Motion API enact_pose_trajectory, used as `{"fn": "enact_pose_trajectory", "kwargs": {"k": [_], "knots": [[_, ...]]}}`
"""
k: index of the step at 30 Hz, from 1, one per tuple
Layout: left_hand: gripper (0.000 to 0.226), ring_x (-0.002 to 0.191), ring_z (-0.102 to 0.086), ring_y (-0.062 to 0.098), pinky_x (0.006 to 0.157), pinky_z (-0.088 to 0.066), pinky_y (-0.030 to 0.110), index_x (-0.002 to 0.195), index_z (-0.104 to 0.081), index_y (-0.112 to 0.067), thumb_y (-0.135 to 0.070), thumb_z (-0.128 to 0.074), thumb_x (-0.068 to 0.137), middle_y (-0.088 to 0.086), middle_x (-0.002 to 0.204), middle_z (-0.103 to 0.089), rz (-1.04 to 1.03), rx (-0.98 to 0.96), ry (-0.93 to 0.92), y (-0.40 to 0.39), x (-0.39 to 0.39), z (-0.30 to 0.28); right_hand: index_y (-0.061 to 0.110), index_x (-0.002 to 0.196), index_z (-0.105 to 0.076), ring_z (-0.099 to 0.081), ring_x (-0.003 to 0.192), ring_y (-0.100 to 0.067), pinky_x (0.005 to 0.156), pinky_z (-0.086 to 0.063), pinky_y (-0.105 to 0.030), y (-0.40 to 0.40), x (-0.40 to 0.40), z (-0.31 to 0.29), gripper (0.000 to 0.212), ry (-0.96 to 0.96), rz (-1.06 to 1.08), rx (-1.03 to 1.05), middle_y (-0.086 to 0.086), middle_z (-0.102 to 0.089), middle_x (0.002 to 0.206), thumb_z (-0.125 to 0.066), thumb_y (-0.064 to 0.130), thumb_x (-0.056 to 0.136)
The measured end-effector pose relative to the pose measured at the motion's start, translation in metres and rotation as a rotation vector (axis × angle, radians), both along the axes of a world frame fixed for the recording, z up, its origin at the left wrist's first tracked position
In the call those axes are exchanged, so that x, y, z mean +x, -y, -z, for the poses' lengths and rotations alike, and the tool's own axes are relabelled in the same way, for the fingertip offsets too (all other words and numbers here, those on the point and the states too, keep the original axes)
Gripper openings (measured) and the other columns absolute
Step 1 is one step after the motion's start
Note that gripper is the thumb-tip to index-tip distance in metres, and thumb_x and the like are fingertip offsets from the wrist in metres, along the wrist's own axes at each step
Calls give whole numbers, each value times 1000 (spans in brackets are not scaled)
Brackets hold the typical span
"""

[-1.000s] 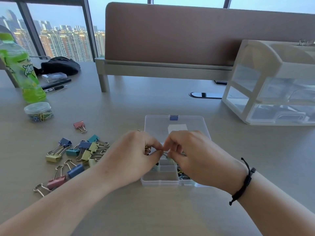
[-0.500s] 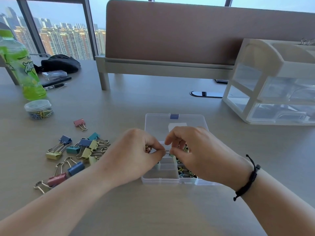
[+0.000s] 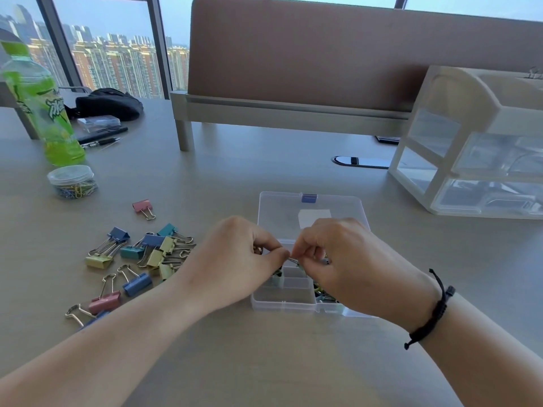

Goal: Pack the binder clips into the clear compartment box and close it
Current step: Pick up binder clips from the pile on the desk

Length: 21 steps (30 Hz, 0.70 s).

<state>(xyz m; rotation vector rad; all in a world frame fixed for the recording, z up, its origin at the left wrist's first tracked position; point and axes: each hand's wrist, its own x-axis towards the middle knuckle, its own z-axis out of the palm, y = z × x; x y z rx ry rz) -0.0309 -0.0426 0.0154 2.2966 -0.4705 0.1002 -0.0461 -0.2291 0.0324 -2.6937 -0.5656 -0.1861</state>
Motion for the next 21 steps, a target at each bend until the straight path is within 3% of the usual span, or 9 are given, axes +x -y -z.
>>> {"fn": "enact_pose_trajectory", "kwargs": {"k": [5,9,15,21], "knots": [[10,46,-47,4,45,-34,13,82,-78,-35,-40,-70,85,0,58,-65,-21,-12,-62,0,3,-1,34,94,-73,-59,80,-8,70,-56,-42,-6,0,1,20,-20,28,-20,14,-58,81,-56,26,86],[9,44,-45,2,43,-33,11,80,-78,-33,-36,-71,85,-8,51,-58,-33,-26,-87,2,4,0,35,89,-72,-60,79,-7,69,-57,-40,-7,0,1,19,-22,61,7,17,-58,75,-57,25,84],[11,47,-51,4,48,-39,13,84,-78,-32,-35,-68,87,-1,62,-69,-34,6,-75,3,3,-1,26,80,-73,-61,69,-2,64,-51,-15,-10,1,-1,17,-58,105,100,11,-64,66,-64,11,79],[13,67,-67,14,62,-48,23,89,-78,-34,-33,-65,89,-2,71,-74,-39,38,-71,3,2,0,25,76,-70,-55,62,1,56,-41,-7,-14,3,4,9,-57,156,160,9,-63,66,-76,18,75]]}}
